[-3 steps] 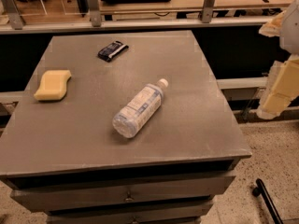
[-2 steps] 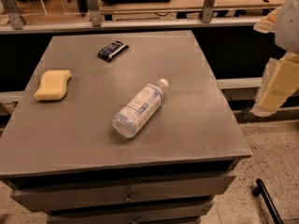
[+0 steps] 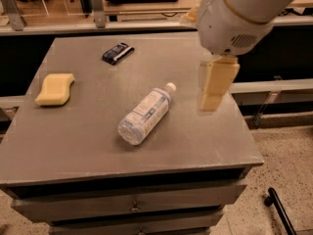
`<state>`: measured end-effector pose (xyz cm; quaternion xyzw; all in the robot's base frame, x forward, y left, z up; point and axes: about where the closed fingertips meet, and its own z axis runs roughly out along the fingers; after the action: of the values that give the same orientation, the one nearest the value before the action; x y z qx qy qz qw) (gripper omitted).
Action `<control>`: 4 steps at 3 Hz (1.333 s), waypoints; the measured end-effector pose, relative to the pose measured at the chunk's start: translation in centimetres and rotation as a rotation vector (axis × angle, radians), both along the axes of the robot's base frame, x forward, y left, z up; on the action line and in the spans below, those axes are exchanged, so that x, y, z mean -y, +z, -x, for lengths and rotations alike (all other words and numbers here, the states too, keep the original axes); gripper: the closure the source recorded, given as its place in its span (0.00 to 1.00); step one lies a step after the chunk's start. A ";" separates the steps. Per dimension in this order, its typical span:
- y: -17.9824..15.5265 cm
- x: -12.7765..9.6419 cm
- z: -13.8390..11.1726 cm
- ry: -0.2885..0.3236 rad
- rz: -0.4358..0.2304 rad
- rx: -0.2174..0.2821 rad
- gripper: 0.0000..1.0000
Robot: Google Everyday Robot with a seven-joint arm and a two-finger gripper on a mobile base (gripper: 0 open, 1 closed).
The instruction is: Pick blue plastic bottle
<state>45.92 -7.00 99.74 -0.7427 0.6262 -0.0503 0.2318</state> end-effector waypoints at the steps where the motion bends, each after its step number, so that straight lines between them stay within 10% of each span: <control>1: -2.0 -5.9 0.0 0.183 0.049 0.004 0.00; 4: -10.7 -10.8 -4.5 0.397 0.133 -0.060 0.00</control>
Offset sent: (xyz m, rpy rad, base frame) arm 0.0345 0.1296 -0.1046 -0.1478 0.0693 0.4264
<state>50.41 3.81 89.06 -0.8664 0.4693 -0.0227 0.1691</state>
